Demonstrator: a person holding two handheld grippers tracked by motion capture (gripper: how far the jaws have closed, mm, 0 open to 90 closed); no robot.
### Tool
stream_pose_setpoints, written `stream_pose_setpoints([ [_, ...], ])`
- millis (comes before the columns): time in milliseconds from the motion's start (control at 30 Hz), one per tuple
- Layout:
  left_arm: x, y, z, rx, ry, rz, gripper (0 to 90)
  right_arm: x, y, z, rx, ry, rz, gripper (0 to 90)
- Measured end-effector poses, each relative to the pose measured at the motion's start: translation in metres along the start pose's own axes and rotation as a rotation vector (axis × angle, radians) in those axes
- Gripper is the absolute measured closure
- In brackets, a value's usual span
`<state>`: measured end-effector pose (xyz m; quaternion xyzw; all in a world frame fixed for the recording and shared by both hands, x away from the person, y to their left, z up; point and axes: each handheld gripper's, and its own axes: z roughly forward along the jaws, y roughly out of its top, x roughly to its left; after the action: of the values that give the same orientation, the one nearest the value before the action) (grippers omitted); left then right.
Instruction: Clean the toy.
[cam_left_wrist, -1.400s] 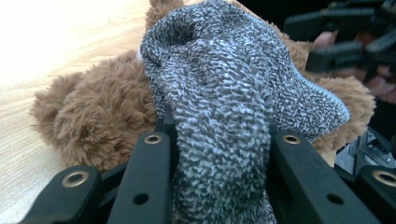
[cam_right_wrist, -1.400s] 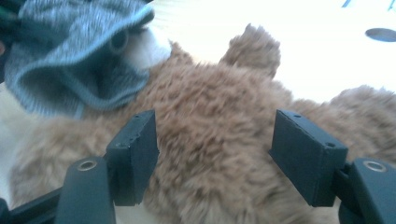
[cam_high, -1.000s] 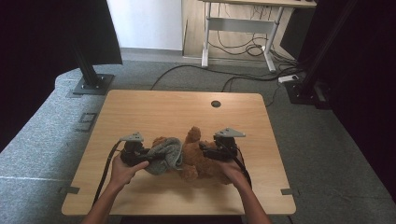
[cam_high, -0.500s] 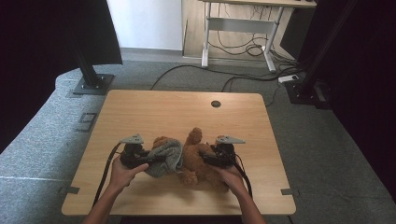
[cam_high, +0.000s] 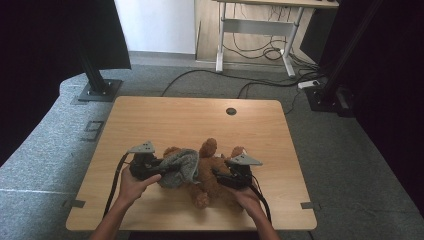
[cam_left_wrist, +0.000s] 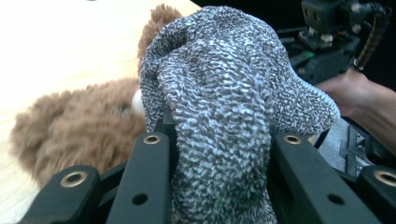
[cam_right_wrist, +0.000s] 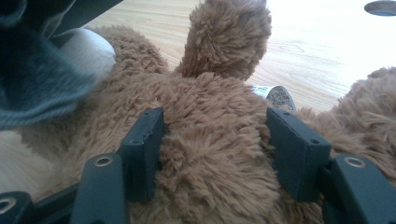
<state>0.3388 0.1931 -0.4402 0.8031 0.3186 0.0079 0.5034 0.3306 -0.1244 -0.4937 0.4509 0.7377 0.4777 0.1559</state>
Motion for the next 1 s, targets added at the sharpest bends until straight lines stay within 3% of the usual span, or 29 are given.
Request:
stream_pose_setpoints([
  [200,-0.005,0.005,0.018,0.029,0.010,0.023,67.7,0.004,-0.003,-0.002,-0.015,-0.004,-0.026,39.5],
  [400,-0.008,0.006,0.026,0.034,0.031,0.039,67.7,0.003,-0.005,-0.002,-0.023,-0.003,-0.020,39.8],
  [567,-0.002,0.001,0.020,0.020,0.032,0.024,67.8,0.005,-0.006,-0.003,-0.028,-0.004,-0.030,40.1],
  [700,0.002,-0.001,0.010,0.013,0.067,0.026,67.7,0.005,-0.008,-0.004,-0.033,0.001,-0.029,40.1],
  [1000,0.017,-0.011,-0.004,-0.003,0.099,-0.013,67.7,0.004,-0.008,-0.004,-0.038,0.010,-0.020,40.2],
])
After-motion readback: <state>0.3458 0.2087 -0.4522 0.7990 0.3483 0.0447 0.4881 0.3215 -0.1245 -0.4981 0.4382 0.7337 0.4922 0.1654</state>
